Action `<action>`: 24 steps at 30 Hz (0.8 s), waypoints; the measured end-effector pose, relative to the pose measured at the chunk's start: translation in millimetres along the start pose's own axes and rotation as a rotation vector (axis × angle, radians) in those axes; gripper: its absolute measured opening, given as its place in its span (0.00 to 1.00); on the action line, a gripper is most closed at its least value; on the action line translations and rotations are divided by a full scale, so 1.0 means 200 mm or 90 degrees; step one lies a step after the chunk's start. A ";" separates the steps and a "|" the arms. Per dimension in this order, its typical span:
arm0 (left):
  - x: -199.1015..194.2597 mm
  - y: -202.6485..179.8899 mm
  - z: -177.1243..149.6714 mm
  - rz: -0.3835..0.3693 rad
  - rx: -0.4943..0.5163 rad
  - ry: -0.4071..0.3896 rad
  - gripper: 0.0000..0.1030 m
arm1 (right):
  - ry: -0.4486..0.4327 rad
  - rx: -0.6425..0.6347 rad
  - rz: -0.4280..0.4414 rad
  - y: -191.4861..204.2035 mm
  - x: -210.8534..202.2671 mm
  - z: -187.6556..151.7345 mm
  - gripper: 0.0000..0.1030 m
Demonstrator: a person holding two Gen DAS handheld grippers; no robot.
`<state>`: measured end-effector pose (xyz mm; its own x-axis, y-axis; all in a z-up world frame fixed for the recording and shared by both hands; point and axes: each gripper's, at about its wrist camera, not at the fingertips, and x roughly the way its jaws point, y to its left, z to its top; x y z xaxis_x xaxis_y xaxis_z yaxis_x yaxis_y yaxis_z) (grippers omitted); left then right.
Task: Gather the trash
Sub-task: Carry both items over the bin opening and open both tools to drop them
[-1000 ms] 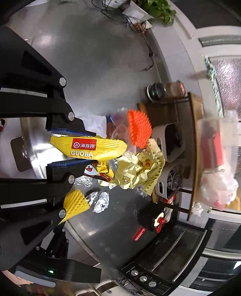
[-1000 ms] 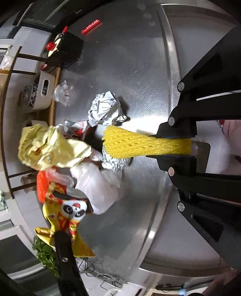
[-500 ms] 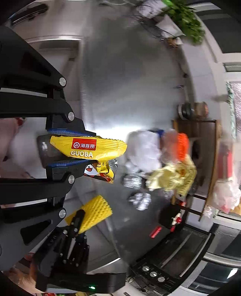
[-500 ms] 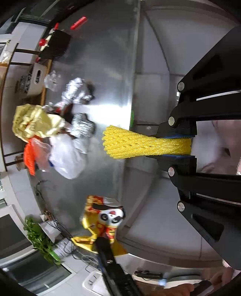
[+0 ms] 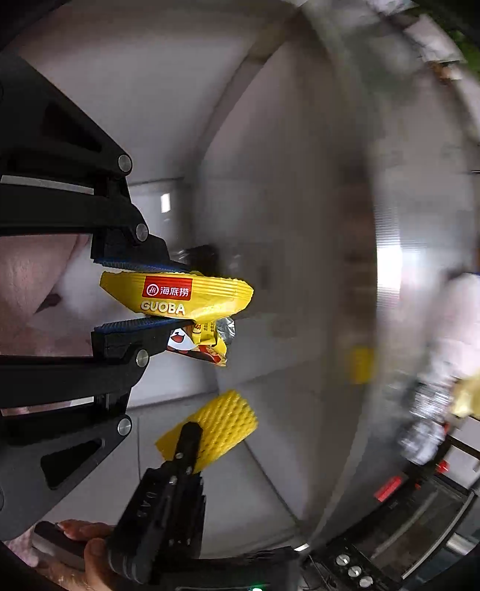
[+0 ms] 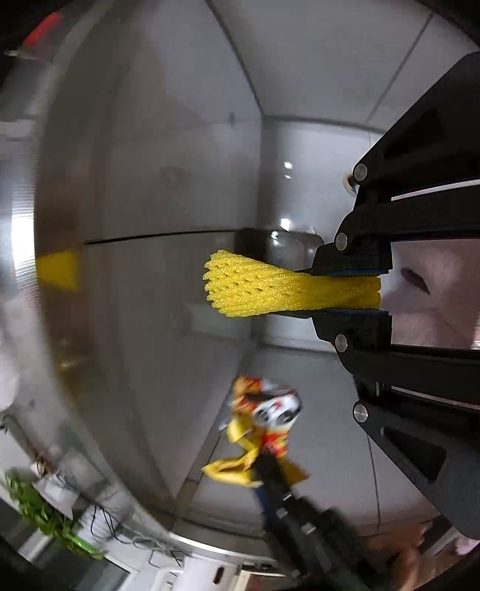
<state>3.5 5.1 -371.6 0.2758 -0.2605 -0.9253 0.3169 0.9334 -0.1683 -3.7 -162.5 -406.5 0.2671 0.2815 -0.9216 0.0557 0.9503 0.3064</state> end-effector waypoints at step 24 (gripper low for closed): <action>0.94 0.09 -0.13 -0.008 -0.015 0.123 0.24 | 0.123 0.121 0.027 -0.17 0.93 0.09 0.27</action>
<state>36.8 -20.8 -558.3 0.0921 -0.2218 -0.9707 0.2967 0.9367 -0.1859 62.2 -145.4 -583.8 0.0860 0.3573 -0.9300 0.2326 0.9005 0.3674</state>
